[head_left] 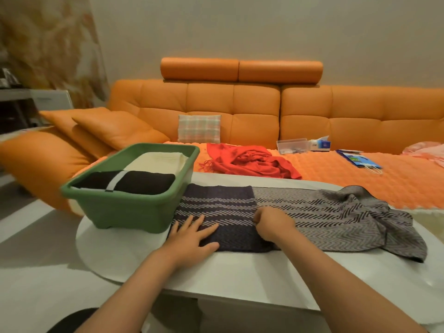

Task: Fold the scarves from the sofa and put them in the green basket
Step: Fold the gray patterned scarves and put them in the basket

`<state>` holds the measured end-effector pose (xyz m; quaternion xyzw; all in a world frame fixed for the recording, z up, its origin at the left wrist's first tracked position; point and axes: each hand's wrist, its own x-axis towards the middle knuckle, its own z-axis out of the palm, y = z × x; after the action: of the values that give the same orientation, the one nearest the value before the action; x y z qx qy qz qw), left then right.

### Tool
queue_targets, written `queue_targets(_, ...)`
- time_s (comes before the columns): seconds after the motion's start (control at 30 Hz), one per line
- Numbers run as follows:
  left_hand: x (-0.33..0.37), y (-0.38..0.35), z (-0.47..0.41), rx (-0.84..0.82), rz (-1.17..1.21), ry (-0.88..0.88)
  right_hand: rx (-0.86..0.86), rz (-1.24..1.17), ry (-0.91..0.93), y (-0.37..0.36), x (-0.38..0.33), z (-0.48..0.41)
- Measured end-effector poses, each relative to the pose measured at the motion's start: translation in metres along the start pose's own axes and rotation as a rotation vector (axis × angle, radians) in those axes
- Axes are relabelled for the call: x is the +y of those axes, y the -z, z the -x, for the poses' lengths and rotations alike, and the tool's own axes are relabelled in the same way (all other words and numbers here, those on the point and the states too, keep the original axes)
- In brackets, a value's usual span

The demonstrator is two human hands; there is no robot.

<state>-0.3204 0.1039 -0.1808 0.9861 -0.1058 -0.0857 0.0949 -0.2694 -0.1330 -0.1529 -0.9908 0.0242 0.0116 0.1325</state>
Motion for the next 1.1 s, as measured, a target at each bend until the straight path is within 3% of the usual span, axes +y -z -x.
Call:
queue_targets(0.13, -0.006, 0.005, 0.001, 0.256, 0.151, 0.067, 0.11, 0.265, 0.085, 0.002, -0.005, -0.003)
queue_targets(0.2, -0.008, 0.009, 0.004, 0.315, 0.066, 0.169, 0.165, 0.274, 0.229, -0.005, -0.009, -0.003)
queue_targets(0.27, -0.008, 0.009, 0.008, 0.294, -0.059, 0.275, 0.066, 0.23, 0.358, -0.018, -0.013, -0.001)
queue_targets(0.37, -0.002, 0.005, 0.012, 0.274, -0.234, 0.359, -0.185, 0.169, 0.329, -0.037, -0.013, 0.005)
queue_targets(0.47, 0.004, 0.002, 0.011, 0.249, -0.307, 0.409, -0.197, 0.131, 0.307, -0.04, -0.007, 0.012)
queue_targets(0.57, 0.006, 0.003, 0.01, 0.265, -0.187, 0.449, -0.143, 0.14, 0.249, -0.038, -0.001, 0.017)
queue_targets(0.7, 0.015, 0.008, 0.011, 0.345, 0.142, 0.472, -0.17, 0.181, 0.163, -0.034, 0.005, 0.025)
queue_targets(0.9, 0.041, 0.035, -0.007, 0.593, 0.636, 0.284, -0.223, 0.068, 0.136, -0.039, -0.008, 0.038)
queue_targets(1.0, 0.052, 0.055, -0.016, 0.674, 0.775, 0.187, -0.268, -0.063, 0.19, -0.04, -0.033, 0.041)
queue_targets(1.1, 0.069, 0.072, -0.026, 0.69, 0.789, 0.062, -0.347, -0.457, 0.256, -0.025, -0.042, 0.04)
